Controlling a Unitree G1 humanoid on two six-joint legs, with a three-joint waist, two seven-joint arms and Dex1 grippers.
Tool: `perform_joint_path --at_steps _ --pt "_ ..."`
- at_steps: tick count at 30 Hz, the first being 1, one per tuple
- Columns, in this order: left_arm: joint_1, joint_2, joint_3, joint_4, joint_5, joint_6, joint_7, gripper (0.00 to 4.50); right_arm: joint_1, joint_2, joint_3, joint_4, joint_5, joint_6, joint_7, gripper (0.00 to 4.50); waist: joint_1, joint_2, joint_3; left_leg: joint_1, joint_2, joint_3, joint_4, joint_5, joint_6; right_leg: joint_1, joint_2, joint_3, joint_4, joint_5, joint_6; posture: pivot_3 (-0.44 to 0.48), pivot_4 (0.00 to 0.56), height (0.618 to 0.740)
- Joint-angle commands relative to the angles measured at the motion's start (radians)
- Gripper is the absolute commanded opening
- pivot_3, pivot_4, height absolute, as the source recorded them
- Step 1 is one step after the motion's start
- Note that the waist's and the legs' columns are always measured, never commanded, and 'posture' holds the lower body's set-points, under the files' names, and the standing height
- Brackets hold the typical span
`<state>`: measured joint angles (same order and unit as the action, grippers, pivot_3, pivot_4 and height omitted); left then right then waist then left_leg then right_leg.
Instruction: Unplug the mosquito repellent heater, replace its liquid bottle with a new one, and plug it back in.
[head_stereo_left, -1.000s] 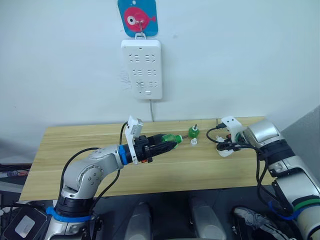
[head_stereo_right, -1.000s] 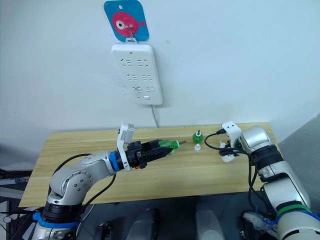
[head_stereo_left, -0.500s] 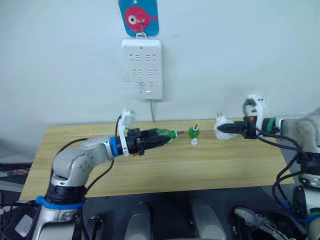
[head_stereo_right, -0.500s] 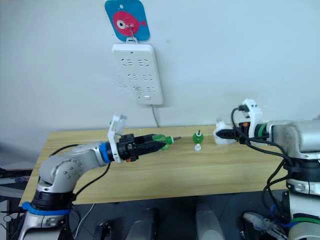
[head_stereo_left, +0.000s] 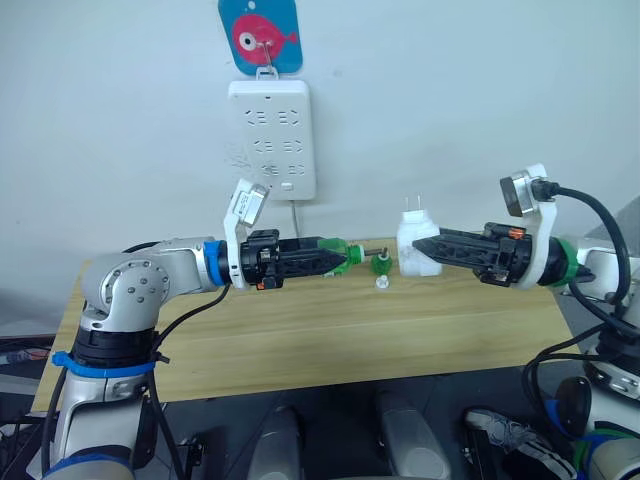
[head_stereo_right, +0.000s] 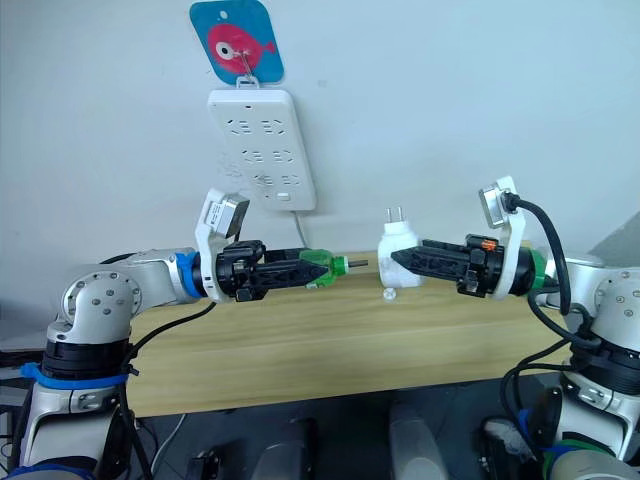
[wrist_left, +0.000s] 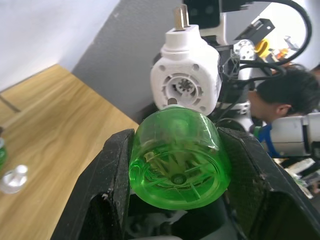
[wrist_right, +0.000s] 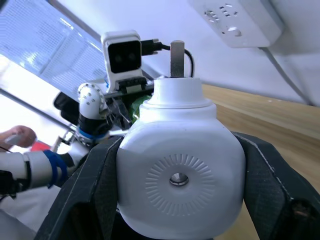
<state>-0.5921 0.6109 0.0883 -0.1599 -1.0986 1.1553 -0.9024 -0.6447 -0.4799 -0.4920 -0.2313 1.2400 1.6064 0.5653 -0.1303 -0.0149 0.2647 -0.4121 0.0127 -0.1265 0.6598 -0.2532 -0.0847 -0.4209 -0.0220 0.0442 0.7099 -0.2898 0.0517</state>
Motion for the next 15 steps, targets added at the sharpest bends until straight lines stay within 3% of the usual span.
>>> perform_joint_path --at_steps 1,15 --pt "-0.012 -0.011 0.046 -0.035 -0.054 0.013 0.023 2.27 -0.024 0.007 -0.029 0.01 0.119 0.001 -0.088 2.93 0.0 0.0 0.0 0.0 0.0 0.0 0.0 0.0 0.0 0.0 0.0 0.0 0.0 0.0 0.0 -0.18 0.203 0.725" --pt "-0.028 -0.023 0.06 -0.03 -0.135 0.043 0.068 2.27 0.075 -0.136 0.176 0.031 0.557 -0.24 -0.341 2.93 -0.001 0.0 0.0 -0.001 0.0 0.0 0.0 0.0 0.0 0.0 0.0 0.0 0.0 0.0 0.0 -0.171 0.204 0.725"
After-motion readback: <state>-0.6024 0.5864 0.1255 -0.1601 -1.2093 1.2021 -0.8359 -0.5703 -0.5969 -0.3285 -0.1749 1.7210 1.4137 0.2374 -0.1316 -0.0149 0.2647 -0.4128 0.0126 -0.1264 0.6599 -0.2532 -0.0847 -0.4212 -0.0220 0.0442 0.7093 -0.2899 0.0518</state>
